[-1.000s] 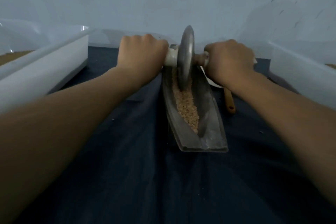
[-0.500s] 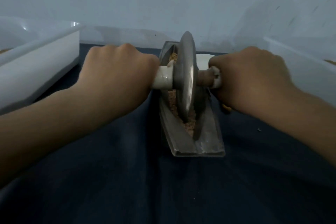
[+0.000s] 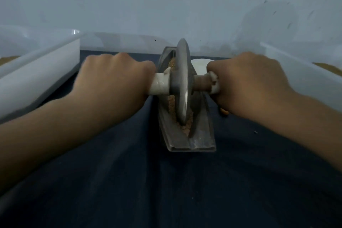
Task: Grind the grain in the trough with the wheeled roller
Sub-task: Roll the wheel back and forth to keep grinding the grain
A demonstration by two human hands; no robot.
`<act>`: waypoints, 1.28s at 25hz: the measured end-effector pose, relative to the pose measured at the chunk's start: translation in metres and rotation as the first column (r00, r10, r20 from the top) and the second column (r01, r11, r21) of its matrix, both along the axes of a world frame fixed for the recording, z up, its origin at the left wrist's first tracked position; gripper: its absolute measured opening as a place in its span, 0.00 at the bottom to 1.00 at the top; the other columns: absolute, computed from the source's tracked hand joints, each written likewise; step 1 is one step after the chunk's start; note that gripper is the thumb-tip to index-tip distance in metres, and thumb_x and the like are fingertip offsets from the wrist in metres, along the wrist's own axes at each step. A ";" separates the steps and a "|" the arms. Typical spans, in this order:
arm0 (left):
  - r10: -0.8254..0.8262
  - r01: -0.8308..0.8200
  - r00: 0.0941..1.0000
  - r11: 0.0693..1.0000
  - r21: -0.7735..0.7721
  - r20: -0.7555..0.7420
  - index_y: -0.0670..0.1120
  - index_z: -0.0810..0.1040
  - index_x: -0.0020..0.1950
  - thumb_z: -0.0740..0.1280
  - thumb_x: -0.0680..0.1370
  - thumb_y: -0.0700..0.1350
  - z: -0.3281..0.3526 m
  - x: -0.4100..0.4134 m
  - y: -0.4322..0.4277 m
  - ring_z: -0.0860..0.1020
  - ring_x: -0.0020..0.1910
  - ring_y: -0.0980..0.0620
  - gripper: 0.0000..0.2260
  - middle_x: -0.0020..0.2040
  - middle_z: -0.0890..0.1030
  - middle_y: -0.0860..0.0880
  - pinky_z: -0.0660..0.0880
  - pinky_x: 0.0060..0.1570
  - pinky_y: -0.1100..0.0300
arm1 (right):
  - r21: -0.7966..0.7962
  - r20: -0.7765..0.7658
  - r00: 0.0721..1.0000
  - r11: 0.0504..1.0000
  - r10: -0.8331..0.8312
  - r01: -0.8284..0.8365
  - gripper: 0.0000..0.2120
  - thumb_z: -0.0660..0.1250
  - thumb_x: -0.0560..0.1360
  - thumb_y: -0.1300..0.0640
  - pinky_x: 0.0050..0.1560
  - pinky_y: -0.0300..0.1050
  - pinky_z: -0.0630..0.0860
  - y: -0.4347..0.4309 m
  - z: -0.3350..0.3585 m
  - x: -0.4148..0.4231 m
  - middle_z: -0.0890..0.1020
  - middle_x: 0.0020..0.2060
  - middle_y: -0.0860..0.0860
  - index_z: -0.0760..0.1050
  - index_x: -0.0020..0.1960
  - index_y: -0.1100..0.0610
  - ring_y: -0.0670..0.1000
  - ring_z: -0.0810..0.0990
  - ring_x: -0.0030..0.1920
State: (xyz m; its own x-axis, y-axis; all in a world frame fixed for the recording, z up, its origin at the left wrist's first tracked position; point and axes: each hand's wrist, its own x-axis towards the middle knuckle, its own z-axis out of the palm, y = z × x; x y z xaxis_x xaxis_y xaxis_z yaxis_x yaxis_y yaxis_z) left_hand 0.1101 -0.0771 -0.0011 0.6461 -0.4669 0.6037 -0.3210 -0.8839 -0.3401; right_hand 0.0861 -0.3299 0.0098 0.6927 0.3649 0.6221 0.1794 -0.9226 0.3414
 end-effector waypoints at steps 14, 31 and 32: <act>0.056 -0.056 0.998 0.998 -0.007 0.009 0.50 0.66 0.37 0.72 0.68 0.46 0.000 0.009 -0.008 0.56 0.23 0.51 0.13 0.27 0.58 0.51 0.53 0.28 0.63 | 0.043 -0.115 0.991 0.997 -0.061 0.066 0.19 0.73 0.62 0.55 0.28 0.35 0.53 0.004 0.003 0.013 0.63 0.25 0.45 0.60 0.31 0.48 0.46 0.58 0.24; 0.027 -0.027 1.000 0.998 0.056 0.015 0.51 0.63 0.35 0.73 0.65 0.46 0.009 -0.003 -0.005 0.59 0.23 0.48 0.17 0.27 0.55 0.52 0.51 0.29 0.64 | 0.084 -0.124 0.992 0.995 -0.038 0.049 0.14 0.66 0.59 0.50 0.28 0.35 0.53 -0.002 -0.001 -0.009 0.63 0.23 0.44 0.59 0.31 0.47 0.47 0.60 0.23; 0.005 -0.006 1.000 0.998 0.056 0.018 0.52 0.63 0.34 0.74 0.63 0.47 0.010 -0.008 0.000 0.57 0.23 0.49 0.18 0.27 0.55 0.52 0.50 0.30 0.65 | 0.085 -0.086 0.996 0.996 0.000 0.007 0.13 0.64 0.56 0.49 0.29 0.33 0.51 -0.005 0.000 -0.017 0.60 0.23 0.42 0.58 0.31 0.46 0.44 0.56 0.23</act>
State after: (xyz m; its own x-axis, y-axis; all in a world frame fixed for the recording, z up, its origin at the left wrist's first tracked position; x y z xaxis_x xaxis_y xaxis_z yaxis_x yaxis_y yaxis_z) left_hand 0.1024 -0.0768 0.0086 0.6378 -0.4972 0.5882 -0.3096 -0.8648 -0.3953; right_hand 0.0686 -0.3347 0.0099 0.7460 0.3108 0.5890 0.2015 -0.9483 0.2451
